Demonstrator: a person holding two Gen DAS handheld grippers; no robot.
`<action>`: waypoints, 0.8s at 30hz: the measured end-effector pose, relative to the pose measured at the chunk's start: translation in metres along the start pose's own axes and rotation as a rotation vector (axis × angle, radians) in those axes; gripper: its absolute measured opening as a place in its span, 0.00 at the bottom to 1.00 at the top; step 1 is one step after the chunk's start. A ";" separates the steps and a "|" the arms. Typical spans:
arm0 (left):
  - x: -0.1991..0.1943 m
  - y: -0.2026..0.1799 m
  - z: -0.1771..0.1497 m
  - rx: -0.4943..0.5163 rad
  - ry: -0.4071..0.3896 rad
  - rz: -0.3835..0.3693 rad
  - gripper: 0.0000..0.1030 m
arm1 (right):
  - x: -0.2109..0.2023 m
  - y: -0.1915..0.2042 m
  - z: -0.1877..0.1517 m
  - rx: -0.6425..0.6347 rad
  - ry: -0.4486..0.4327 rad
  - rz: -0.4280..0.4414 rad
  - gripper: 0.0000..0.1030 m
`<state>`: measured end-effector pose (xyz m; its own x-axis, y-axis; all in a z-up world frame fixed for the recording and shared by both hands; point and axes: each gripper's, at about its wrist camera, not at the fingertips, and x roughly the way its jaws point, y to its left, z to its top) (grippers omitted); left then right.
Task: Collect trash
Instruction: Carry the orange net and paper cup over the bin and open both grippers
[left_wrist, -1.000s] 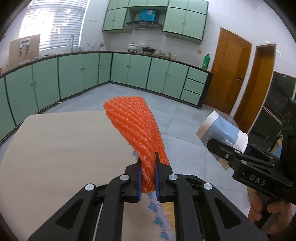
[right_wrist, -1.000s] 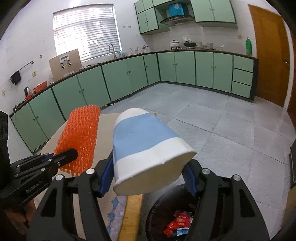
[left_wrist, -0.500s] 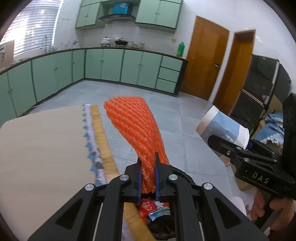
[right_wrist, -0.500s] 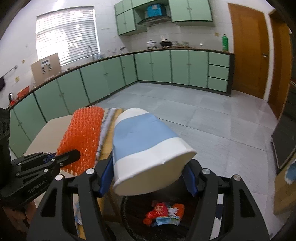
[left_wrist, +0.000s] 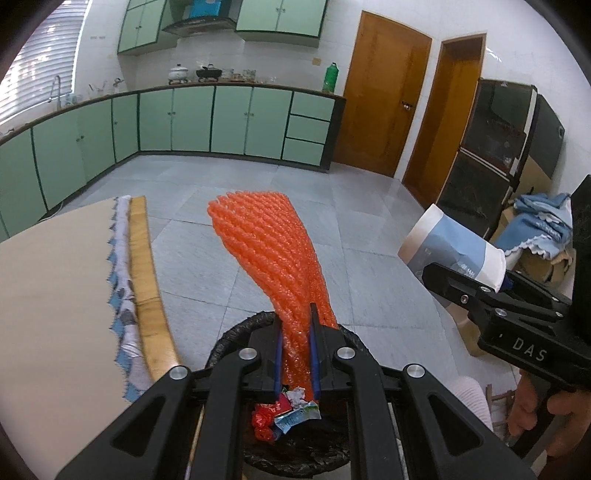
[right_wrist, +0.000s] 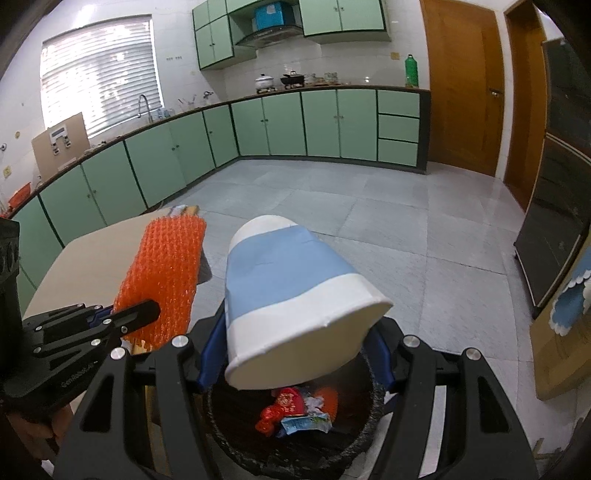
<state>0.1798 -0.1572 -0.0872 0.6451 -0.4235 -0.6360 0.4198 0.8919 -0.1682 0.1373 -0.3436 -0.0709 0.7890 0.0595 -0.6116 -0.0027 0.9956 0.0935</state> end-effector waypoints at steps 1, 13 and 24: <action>0.004 -0.003 -0.002 0.004 0.009 -0.001 0.11 | 0.002 -0.003 -0.003 0.005 0.006 -0.004 0.60; 0.048 -0.009 -0.022 0.018 0.110 0.010 0.11 | 0.043 -0.016 -0.029 0.043 0.108 -0.030 0.61; 0.071 -0.005 -0.024 0.002 0.150 0.015 0.12 | 0.071 -0.017 -0.032 0.034 0.158 -0.025 0.67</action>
<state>0.2076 -0.1880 -0.1494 0.5487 -0.3817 -0.7438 0.4122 0.8975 -0.1565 0.1740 -0.3539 -0.1413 0.6823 0.0482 -0.7294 0.0387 0.9940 0.1019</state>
